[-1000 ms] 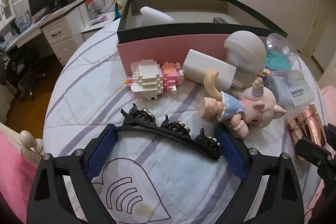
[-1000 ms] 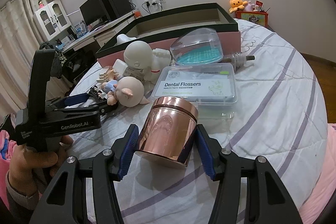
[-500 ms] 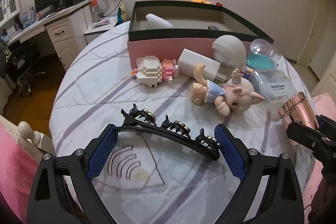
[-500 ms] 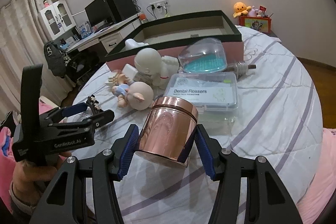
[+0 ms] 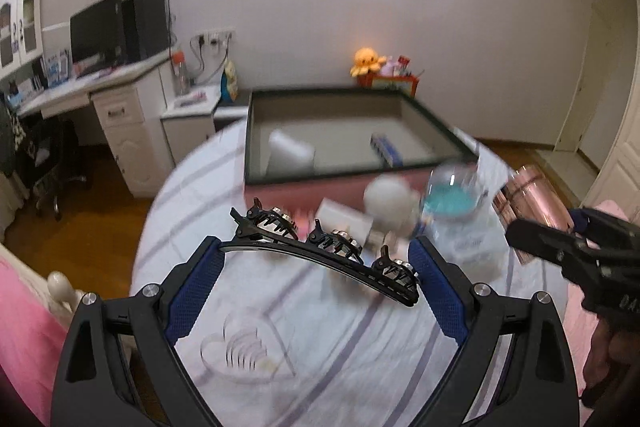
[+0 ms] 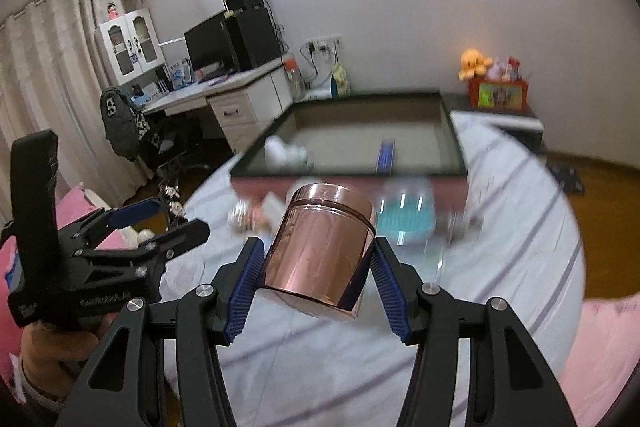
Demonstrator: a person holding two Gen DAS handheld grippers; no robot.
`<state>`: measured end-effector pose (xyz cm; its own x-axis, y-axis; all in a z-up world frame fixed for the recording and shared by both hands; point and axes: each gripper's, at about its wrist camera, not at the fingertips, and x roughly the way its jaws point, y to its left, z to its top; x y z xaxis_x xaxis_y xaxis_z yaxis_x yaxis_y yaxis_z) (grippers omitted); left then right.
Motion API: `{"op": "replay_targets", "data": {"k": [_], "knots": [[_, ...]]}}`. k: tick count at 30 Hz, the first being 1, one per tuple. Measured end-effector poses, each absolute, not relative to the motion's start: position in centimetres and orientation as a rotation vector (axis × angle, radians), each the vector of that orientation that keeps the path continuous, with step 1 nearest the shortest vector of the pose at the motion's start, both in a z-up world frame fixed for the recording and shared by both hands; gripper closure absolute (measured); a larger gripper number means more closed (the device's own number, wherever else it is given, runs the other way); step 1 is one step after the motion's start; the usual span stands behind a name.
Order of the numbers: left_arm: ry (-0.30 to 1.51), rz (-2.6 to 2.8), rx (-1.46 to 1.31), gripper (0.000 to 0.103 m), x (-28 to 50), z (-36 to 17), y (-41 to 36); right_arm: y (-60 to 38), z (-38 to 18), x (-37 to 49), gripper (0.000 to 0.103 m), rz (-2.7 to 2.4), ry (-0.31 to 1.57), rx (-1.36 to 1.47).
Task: Organize rigid objects
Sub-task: 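Carry the clip and canister into the tray box and release both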
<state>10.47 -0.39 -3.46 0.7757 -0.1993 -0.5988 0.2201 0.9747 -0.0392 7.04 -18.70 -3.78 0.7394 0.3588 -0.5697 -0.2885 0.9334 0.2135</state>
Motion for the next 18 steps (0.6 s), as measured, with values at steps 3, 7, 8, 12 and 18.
{"op": "replay_targets", "data": {"k": [3, 7, 8, 12, 18], "knots": [[0.592, -0.222, 0.045, 0.009, 12.1, -1.4, -1.3, -19.1, -1.1, 9.5, 0.047, 0.334, 0.600, 0.074], [0.556, -0.219, 0.027, 0.009, 16.2, 0.5, -2.4, -19.7, 1.0, 14.5, 0.047, 0.311, 0.592, 0.061], [0.554, -0.218, 0.026, 0.009, 17.1, 0.7, -2.6, -19.7, 1.2, 15.7, 0.047, 0.310, 0.596, 0.060], [0.580, -0.213, 0.012, 0.009, 22.7, 0.7, -3.4, -19.8, 0.5, 21.4, 0.047, 0.302, 0.663, 0.059], [0.693, -0.201, -0.005, 0.009, 30.6, -2.5, -4.5, -20.1, -4.0, 28.1, 0.047, 0.279, 0.822, 0.082]]}}
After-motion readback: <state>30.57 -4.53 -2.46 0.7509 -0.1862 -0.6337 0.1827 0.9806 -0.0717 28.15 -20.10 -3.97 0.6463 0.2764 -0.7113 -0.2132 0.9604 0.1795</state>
